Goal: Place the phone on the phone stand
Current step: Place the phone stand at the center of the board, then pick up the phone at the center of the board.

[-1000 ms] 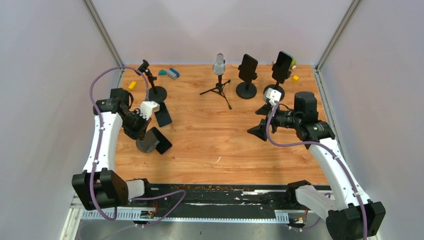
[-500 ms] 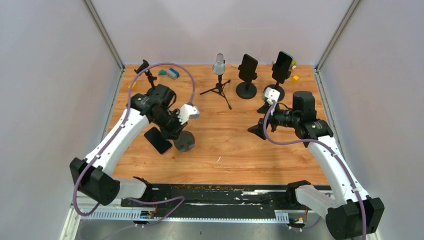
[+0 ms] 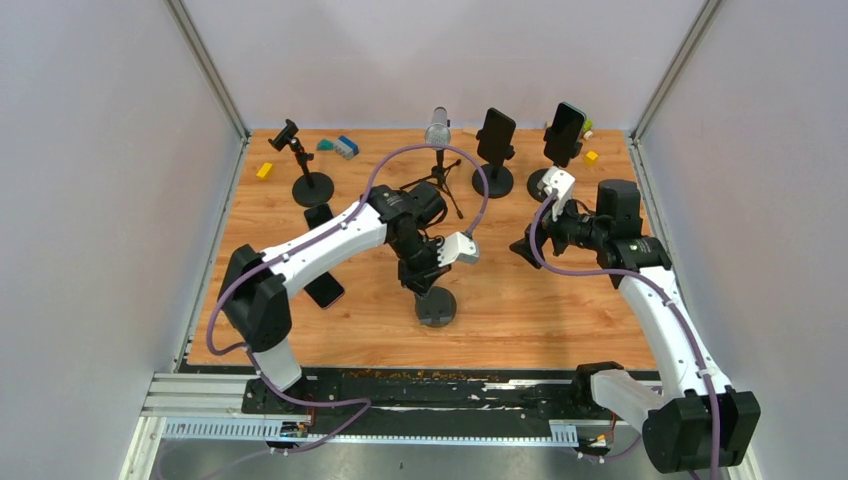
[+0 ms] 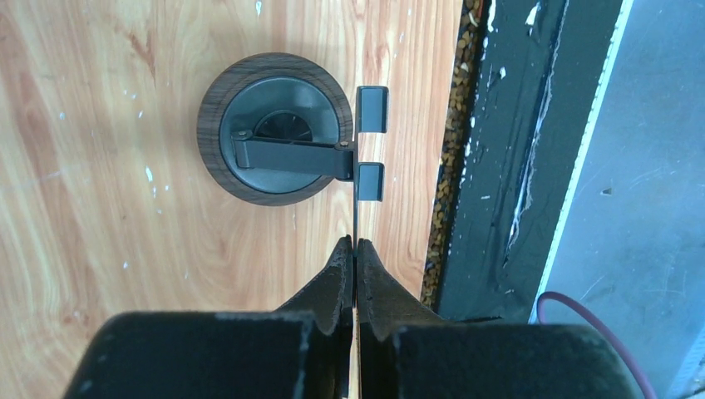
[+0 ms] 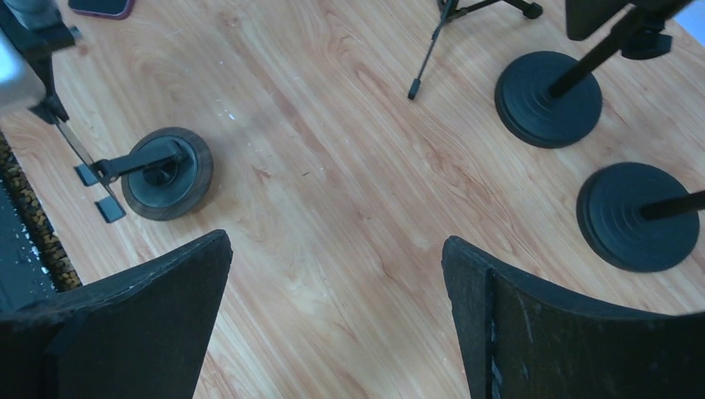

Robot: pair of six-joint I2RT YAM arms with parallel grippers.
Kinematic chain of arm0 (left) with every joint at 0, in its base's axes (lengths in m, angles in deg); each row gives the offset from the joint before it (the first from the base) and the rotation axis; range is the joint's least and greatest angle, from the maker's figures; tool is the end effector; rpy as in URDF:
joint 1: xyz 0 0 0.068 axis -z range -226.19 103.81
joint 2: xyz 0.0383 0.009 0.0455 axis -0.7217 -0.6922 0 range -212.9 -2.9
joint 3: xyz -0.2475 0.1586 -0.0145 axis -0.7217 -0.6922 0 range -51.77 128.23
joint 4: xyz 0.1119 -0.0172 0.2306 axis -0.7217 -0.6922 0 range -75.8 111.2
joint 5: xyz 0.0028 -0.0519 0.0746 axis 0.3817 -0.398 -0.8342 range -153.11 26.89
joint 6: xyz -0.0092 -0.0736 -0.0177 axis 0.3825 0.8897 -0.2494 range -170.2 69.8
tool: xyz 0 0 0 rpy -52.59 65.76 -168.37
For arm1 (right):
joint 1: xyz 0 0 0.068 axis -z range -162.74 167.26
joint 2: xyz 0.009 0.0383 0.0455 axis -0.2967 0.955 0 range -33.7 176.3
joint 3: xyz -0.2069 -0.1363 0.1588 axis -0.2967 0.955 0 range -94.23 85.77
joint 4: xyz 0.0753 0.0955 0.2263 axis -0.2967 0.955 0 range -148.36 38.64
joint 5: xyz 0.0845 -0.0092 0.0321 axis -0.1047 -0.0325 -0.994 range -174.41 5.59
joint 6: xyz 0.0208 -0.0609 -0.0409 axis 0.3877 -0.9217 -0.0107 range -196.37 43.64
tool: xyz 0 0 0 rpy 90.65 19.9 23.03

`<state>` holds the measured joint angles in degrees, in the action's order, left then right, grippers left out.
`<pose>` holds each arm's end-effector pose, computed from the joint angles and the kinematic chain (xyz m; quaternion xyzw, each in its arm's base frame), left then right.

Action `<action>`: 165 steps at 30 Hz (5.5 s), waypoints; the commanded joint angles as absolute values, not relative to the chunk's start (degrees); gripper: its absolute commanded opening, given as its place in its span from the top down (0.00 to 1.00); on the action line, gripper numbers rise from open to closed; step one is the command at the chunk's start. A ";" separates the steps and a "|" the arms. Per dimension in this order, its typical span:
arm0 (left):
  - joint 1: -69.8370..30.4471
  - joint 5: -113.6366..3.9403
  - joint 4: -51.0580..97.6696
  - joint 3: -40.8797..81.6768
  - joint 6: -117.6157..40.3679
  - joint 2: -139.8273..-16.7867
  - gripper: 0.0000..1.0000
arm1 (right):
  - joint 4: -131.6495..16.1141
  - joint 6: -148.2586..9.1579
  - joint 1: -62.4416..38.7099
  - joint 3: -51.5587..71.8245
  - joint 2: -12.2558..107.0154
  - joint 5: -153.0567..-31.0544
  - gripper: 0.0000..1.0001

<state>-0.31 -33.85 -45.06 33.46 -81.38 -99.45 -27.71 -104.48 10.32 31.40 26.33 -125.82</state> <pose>0.2056 -0.2573 0.2822 0.6206 0.7354 -0.2624 0.0716 0.2138 0.0692 0.3249 -0.4036 0.7478 0.2325 0.4732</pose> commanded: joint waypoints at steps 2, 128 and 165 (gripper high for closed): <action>0.03 -28.74 -44.93 38.96 -82.16 -103.33 1.00 | -28.97 -104.03 12.26 30.14 25.76 -125.90 0.00; -51.80 -53.16 -8.54 -4.68 -44.05 -88.16 0.00 | -29.00 -104.75 12.25 30.84 26.55 -128.01 0.00; -51.53 -45.91 -8.85 2.37 -43.88 -100.91 0.00 | -28.96 -104.30 12.21 30.84 27.99 -129.04 0.00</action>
